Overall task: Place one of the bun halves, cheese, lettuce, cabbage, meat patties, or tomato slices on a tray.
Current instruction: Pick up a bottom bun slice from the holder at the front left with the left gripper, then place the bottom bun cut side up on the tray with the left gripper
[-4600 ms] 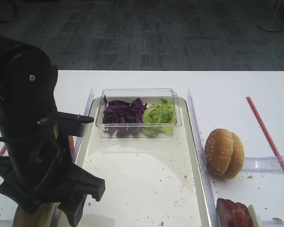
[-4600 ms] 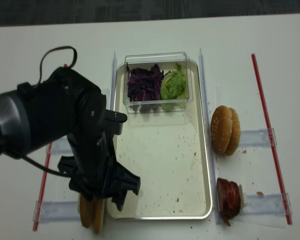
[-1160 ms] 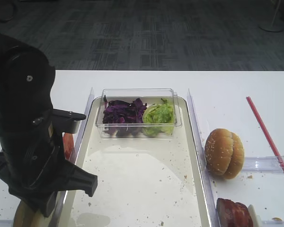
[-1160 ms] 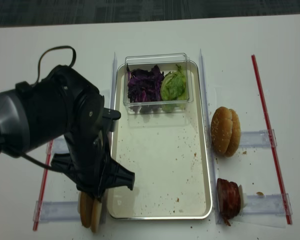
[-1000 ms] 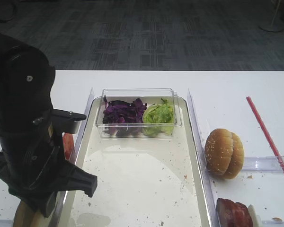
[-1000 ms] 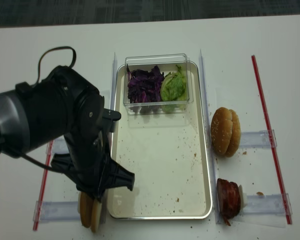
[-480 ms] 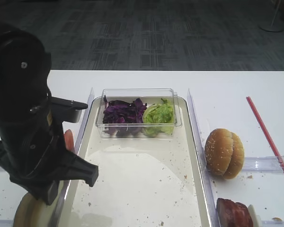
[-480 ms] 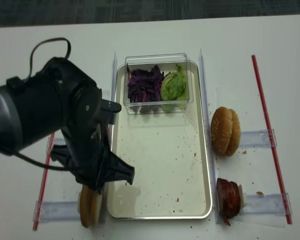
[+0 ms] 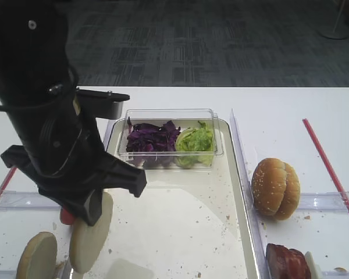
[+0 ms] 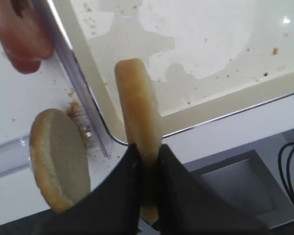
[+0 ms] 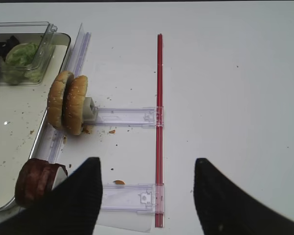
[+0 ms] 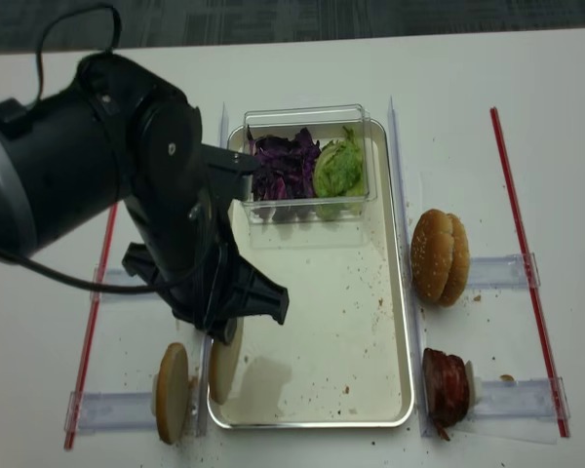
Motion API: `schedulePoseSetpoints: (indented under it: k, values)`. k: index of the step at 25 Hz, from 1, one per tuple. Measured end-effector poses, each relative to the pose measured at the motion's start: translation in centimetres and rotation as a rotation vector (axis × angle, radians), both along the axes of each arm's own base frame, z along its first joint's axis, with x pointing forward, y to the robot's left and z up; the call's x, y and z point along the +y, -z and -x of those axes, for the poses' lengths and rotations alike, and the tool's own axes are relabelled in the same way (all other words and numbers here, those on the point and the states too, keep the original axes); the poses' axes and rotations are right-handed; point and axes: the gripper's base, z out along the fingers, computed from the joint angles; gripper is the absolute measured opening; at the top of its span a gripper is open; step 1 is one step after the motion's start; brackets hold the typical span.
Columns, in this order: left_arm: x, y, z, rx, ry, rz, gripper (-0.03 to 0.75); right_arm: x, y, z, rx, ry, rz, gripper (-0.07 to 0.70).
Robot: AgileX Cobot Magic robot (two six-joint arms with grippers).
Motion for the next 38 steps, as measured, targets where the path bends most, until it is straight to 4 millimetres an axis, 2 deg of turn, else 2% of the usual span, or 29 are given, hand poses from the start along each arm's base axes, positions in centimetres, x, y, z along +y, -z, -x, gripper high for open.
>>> schedulePoseSetpoints:
  k: [6, 12, 16, 25, 31, 38]
  values:
    - [-0.4, -0.3, -0.1, -0.013, 0.058, 0.037, 0.041, 0.0, 0.0, 0.0, 0.000, 0.000, 0.000, 0.445]
    - [-1.5, -0.6, 0.0, -0.020, 0.174, 0.168, 0.041, 0.0, 0.0, 0.0, 0.000, 0.000, 0.000, 0.445]
    - [-1.3, -0.7, -0.2, 0.006, 0.258, 0.248, 0.041, 0.0, 0.0, 0.0, 0.000, 0.000, 0.000, 0.445]
    - [-0.6, -0.1, -2.3, 0.076, 0.335, 0.498, 0.040, 0.0, 0.0, 0.0, 0.000, 0.000, 0.000, 0.445]
    - [0.0, 1.3, -4.4, 0.067, 0.368, 0.624, 0.040, 0.0, 0.0, 0.0, 0.000, 0.000, 0.000, 0.445]
    - [0.7, 2.8, -6.0, 0.072, 0.353, 0.668, 0.039, 0.0, 0.0, 0.0, 0.000, 0.000, 0.000, 0.445]
